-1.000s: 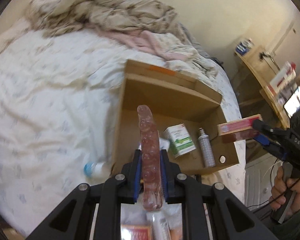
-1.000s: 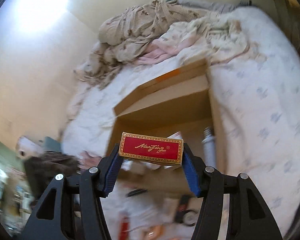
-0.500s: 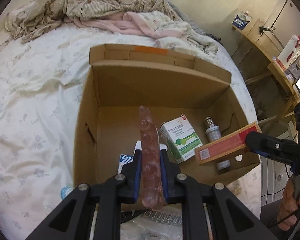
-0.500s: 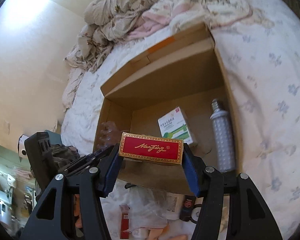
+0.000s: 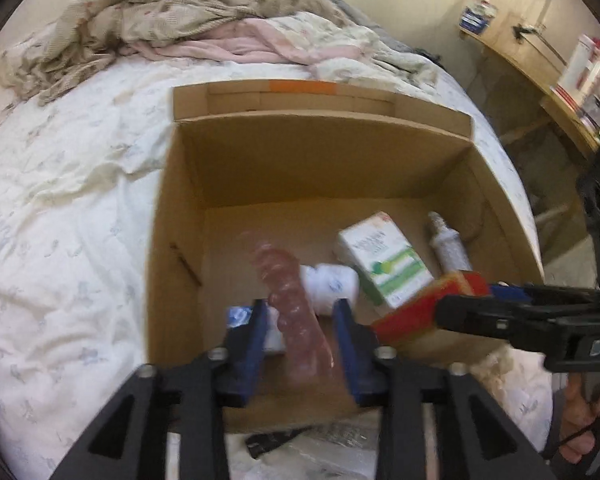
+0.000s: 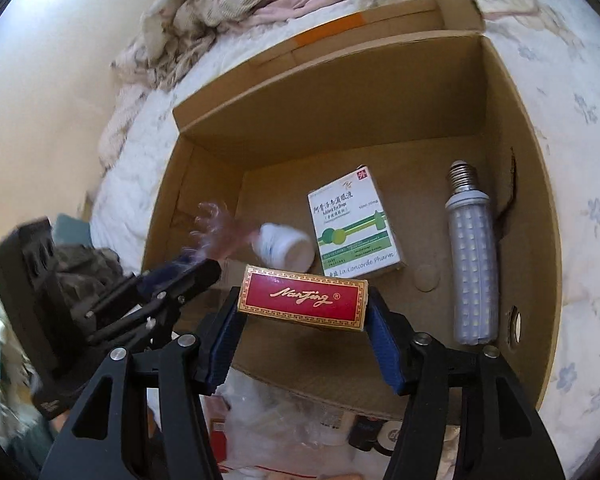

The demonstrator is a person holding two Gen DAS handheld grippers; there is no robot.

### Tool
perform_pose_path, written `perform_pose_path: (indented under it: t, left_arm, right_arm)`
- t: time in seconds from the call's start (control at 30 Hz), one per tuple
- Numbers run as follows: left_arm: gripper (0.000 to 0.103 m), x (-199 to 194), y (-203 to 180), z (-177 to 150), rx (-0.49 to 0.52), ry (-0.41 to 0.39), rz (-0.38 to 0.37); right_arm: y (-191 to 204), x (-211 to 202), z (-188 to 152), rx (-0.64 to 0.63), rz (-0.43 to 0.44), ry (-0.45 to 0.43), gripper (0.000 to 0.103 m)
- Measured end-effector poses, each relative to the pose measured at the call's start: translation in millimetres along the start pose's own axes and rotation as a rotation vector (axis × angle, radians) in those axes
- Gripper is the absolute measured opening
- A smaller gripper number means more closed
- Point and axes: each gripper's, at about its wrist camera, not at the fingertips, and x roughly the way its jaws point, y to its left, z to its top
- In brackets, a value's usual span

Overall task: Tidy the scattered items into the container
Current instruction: 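Place the pink item and red box into the cardboard box, opening both grippers, then move the left gripper to the red cigarette pack while the right reaches the plastic bag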

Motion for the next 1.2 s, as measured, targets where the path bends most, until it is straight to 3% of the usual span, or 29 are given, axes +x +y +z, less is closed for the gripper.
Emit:
perform_pose_path:
  t: [0.13, 0.27, 0.47, 0.57, 0.77, 0.93, 1.07, 1.2]
  left_arm:
    - [0.064, -4, -10, -4, 0.031, -0.015, -0.002]
    - [0.064, -7, -10, -7, 0.032, -0.017, -0.001]
    - [0.064, -34, 5, -4, -0.087, -0.047, -0.055]
    - [0.065, -50, 8, -6, -0.126, -0.036, -0.098]
    - [0.065, -73, 18, -16, -0.161, -0.001, -0.094]
    - [0.065, -83, 29, -35, -0.19, 0.009, -0.072]
    - [0.065, -80, 35, -56, -0.217, 0.032, -0.088]
    - [0.065, -60, 50, -77, -0.258, 0.092, -0.038]
  right_arm:
    - [2, -3, -1, 0.003, 0.007, 0.0, 0.066]
    - [8, -9, -2, -0.039, -0.077, -0.034, 0.072]
    - [15, -34, 1, -0.101, -0.202, -0.145, 0.078]
    - [5, -41, 6, -0.058, -0.181, -0.15, 0.078]
    - [-9, -51, 10, 0.031, -0.109, -0.159, 0.078]
    - [-6, -60, 4, 0.019, -0.109, -0.179, 0.078]
    - [-8, -74, -7, 0.006, -0.117, -0.21, 0.078]
    - [-13, -86, -17, 0.009, -0.094, -0.206, 0.078]
